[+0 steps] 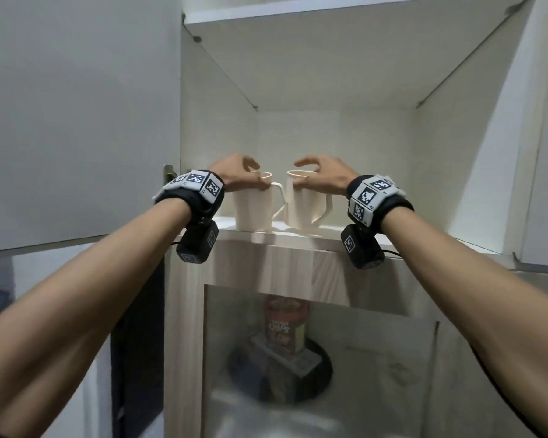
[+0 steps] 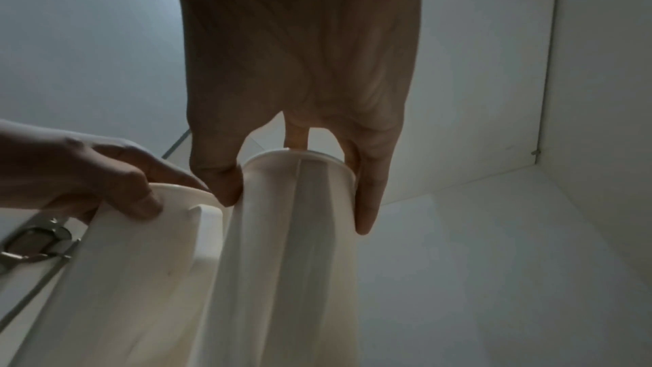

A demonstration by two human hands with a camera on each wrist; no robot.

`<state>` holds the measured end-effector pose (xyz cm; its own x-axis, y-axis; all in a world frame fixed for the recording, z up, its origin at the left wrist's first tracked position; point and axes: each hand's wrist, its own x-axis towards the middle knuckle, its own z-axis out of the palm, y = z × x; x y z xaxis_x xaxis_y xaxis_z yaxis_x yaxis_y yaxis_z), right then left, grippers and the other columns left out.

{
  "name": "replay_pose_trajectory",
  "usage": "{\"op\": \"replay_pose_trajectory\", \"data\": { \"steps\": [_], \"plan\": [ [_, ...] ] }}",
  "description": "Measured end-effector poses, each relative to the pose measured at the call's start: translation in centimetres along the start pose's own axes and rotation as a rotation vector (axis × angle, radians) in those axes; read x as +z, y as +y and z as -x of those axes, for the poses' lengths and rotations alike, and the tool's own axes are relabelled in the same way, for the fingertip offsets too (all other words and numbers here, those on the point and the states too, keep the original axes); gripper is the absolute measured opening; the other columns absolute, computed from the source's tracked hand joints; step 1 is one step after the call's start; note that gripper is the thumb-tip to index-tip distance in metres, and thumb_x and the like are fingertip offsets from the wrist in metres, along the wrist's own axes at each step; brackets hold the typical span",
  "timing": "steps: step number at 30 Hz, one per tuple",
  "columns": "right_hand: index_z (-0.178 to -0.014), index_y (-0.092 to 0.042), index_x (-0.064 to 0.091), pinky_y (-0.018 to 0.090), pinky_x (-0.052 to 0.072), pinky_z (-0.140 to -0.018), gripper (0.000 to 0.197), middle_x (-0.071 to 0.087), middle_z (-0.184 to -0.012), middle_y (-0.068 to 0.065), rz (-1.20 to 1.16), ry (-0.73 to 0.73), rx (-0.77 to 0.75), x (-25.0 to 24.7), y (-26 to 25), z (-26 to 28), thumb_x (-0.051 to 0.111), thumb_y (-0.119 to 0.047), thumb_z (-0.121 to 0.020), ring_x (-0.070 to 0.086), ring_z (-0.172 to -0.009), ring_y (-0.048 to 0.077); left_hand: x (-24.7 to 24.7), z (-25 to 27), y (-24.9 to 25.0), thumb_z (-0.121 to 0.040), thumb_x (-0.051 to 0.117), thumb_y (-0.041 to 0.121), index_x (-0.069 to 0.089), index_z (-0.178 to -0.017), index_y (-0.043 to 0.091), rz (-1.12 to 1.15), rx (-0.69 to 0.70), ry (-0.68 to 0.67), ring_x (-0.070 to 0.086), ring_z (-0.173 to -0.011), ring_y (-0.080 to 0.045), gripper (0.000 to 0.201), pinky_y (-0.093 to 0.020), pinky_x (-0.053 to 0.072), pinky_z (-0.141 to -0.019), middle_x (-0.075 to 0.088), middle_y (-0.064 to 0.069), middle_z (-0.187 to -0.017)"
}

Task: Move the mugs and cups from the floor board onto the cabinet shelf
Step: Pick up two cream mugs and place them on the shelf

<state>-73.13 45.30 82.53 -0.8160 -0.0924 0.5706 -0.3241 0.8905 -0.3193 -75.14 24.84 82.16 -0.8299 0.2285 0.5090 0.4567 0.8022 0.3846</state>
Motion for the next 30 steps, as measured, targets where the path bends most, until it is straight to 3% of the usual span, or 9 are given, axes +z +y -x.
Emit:
{"op": "replay_pose_trajectory", "data": {
  "steps": [3, 5, 9, 12, 14, 16, 19, 22, 30],
  "plan": [
    [-0.132, -0.027, 0.055, 0.029, 0.04, -0.099, 0.054, 0.056, -0.135, 0.005, 0.038, -0.078, 0.03, 1.3, 0.4, -1.9, 0.066, -0.044, -0.082, 0.052, -0.124, 0.023, 0.4, -1.4, -1.0, -0.056, 0.062, 0.053, 0.06, -0.128, 0.016, 0.01, -0.025, -0.02, 0.059, -0.113, -0.022, 0.08, -0.026, 0.042, -0.087, 0.065, -0.005, -0.125],
    [-0.132, -0.029, 0.056, 0.03, 0.041, -0.1, 0.054, 0.056, -0.136, 0.005, 0.053, -0.106, 0.036, 2.1, 0.5, -2.9, 0.064, -0.046, -0.082, 0.052, -0.124, 0.023, 0.6, -2.1, -1.6, -0.056, 0.061, 0.054, 0.06, -0.127, 0.018, -0.005, -0.042, -0.027, 0.058, -0.116, -0.022, 0.08, -0.029, 0.045, -0.096, 0.064, -0.004, -0.126],
    [-0.138, -0.032, 0.05, 0.03, 0.039, -0.104, 0.054, 0.054, -0.139, 0.005, 0.107, -0.21, 0.02, 2.8, 0.1, -4.2, 0.062, -0.041, -0.085, 0.051, -0.126, 0.024, 0.9, -3.0, -2.4, -0.058, 0.057, 0.051, 0.066, -0.119, 0.018, -0.033, -0.021, -0.069, 0.059, -0.115, -0.024, 0.07, -0.033, 0.046, -0.1, 0.067, -0.005, -0.121],
    [-0.14, -0.034, 0.047, 0.029, 0.034, -0.103, 0.058, 0.052, -0.14, 0.004, 0.171, -0.238, -0.008, 2.7, 0.0, -4.4, 0.064, -0.04, -0.085, 0.046, -0.131, 0.023, 0.8, -3.5, -3.0, -0.069, 0.071, 0.04, 0.066, -0.121, 0.017, -0.07, 0.021, -0.064, 0.058, -0.117, -0.025, 0.057, -0.032, 0.046, -0.099, 0.065, -0.005, -0.124],
    [-0.133, -0.031, 0.055, 0.027, 0.038, -0.094, 0.052, 0.058, -0.132, 0.005, 0.211, -0.191, -0.043, 2.3, -0.2, -4.3, 0.069, -0.035, -0.083, 0.052, -0.124, 0.024, 0.4, -3.6, -3.0, -0.072, 0.076, 0.029, 0.067, -0.118, 0.019, -0.126, 0.076, -0.004, 0.06, -0.112, -0.024, 0.047, -0.031, 0.048, -0.095, 0.066, -0.004, -0.117],
    [-0.121, -0.026, 0.064, 0.027, 0.042, -0.086, 0.04, 0.065, -0.119, 0.005, 0.256, -0.149, -0.072, 2.0, -0.4, -4.3, 0.071, -0.029, -0.082, 0.058, -0.113, 0.024, 0.0, -3.5, -2.9, -0.073, 0.077, 0.024, 0.072, -0.107, 0.022, -0.171, 0.131, 0.04, 0.064, -0.099, -0.024, 0.034, -0.029, 0.051, -0.083, 0.067, -0.001, -0.098],
    [-0.113, -0.024, 0.07, 0.028, 0.045, -0.086, 0.033, 0.069, -0.114, 0.006, 0.301, -0.143, -0.079, 2.0, -1.1, -4.5, 0.074, -0.026, -0.08, 0.062, -0.106, 0.025, -0.6, -3.4, -2.8, -0.075, 0.077, 0.025, 0.075, -0.102, 0.027, -0.261, 0.151, 0.102, 0.062, -0.086, -0.018, 0.028, -0.026, 0.045, -0.071, 0.064, 0.005, -0.087],
    [-0.114, -0.023, 0.07, 0.029, 0.046, -0.088, 0.034, 0.07, -0.115, 0.007, 0.277, -0.15, -0.089, 2.7, -1.9, -5.2, 0.074, -0.022, -0.08, 0.062, -0.107, 0.026, -0.7, -3.6, -3.1, -0.075, 0.078, 0.026, 0.075, -0.102, 0.028, -0.342, 0.125, 0.129, 0.064, -0.09, -0.018, 0.028, -0.024, 0.041, -0.069, 0.067, 0.005, -0.089],
    [-0.123, -0.025, 0.066, 0.026, 0.043, -0.083, 0.038, 0.068, -0.12, 0.006, 0.305, -0.186, -0.132, 5.4, -3.6, -7.4, 0.067, -0.017, -0.086, 0.063, -0.109, 0.025, -0.8, -4.9, -4.8, -0.073, 0.077, 0.023, 0.075, -0.103, 0.031, -0.451, 0.004, 0.129, 0.068, -0.097, -0.023, 0.031, -0.025, 0.046, -0.071, 0.075, 0.0, -0.103]
  ]
}}
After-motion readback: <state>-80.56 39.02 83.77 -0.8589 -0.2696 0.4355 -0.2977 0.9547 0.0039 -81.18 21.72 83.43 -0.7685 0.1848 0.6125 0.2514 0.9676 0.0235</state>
